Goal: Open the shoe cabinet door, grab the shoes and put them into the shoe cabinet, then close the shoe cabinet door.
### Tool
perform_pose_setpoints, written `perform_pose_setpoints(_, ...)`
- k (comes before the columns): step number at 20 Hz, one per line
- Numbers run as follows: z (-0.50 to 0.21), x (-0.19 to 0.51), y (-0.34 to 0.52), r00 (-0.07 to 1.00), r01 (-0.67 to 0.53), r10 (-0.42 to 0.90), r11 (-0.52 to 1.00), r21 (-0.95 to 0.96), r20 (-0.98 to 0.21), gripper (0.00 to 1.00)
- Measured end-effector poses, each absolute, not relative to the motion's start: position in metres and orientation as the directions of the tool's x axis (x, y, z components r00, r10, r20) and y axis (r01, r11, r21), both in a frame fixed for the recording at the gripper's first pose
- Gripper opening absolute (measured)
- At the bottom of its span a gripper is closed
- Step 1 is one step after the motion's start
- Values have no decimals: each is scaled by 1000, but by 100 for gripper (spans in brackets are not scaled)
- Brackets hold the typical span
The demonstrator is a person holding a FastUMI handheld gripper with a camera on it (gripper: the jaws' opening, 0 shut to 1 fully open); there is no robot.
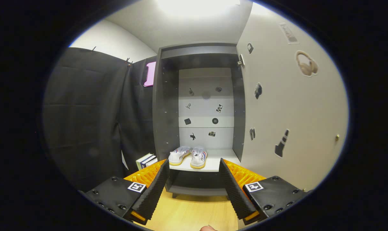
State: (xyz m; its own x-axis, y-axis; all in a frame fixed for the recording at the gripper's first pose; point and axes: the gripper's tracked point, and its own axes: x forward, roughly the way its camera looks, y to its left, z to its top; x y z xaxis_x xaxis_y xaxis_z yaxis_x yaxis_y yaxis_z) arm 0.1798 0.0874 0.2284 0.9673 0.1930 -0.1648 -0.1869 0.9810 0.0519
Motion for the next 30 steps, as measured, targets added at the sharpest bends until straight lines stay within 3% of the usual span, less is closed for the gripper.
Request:
perform_pose_setpoints(14,249,47,7,967,-168,177,984,60,-183,96)
perform_pose_setpoints(30,242,49,-174,955,254,-233,963,96,-184,98)
